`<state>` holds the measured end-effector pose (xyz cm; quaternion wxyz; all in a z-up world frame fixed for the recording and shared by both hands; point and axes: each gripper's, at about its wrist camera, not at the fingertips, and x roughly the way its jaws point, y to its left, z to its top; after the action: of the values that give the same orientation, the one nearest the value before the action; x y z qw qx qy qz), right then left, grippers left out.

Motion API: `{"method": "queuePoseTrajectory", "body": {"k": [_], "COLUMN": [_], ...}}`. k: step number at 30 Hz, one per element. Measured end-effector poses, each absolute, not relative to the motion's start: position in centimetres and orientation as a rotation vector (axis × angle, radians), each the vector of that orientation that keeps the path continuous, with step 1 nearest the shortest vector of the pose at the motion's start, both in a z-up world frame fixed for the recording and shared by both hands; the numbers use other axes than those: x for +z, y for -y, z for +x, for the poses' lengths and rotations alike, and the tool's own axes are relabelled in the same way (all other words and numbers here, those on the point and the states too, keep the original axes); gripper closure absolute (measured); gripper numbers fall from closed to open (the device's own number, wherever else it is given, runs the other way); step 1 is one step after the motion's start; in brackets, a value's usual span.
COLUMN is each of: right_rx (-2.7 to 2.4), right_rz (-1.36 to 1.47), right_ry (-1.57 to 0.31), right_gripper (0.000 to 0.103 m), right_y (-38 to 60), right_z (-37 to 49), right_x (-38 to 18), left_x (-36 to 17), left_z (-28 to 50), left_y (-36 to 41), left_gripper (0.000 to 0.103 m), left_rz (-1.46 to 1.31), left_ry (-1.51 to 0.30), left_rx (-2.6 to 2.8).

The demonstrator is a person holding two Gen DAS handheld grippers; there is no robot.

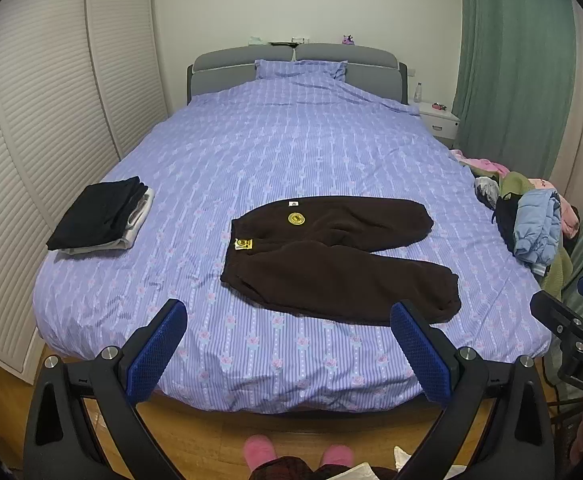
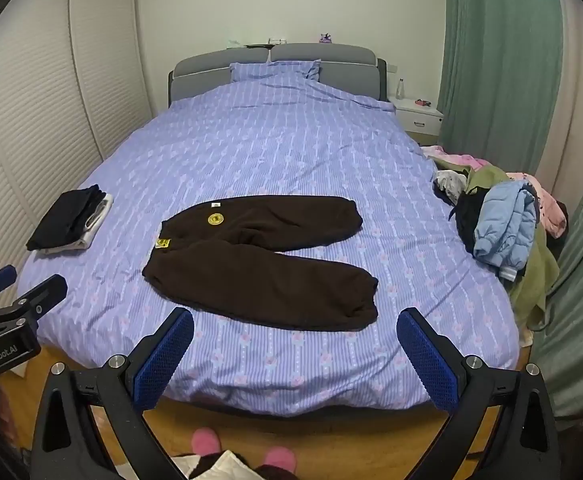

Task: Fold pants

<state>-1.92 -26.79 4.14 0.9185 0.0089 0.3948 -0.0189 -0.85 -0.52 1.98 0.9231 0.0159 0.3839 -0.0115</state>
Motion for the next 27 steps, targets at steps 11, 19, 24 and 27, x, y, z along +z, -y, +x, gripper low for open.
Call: {"method": "queuePoseTrajectory", "body": {"k": [11,19,24,27], "right_rx": [-0.040,-0.040,-0.039,-0.040], "right_rz": [0.021,0.022,0.020,0.020], "right_ry": [-0.800,-0.798,-0.796,-0.795], "right_gripper": [0.000,0.000,0.000,0.000], "right_y": [26.73,26.71,26.69,26.74], "right_z": [-1.88,-1.88,-1.98,-1.94], "right_x": [4.45,4.58,4.49,4.55], "left_x": [2.49,2.46,2.35,2.31], "left_z": [-0.69,-0.63,-0.49,-0.43], "left_y": [0.61,0.73,0.91,0.96], "left_gripper": [0.000,0.000,0.000,0.000], "left_rz": [0.039,0.037,0.042,0.039], "left_ry": [-0.773,-0.773,-0.770,-0.771], "left_rx": [-0.026,-0.023,-0.024,-0.024]}}
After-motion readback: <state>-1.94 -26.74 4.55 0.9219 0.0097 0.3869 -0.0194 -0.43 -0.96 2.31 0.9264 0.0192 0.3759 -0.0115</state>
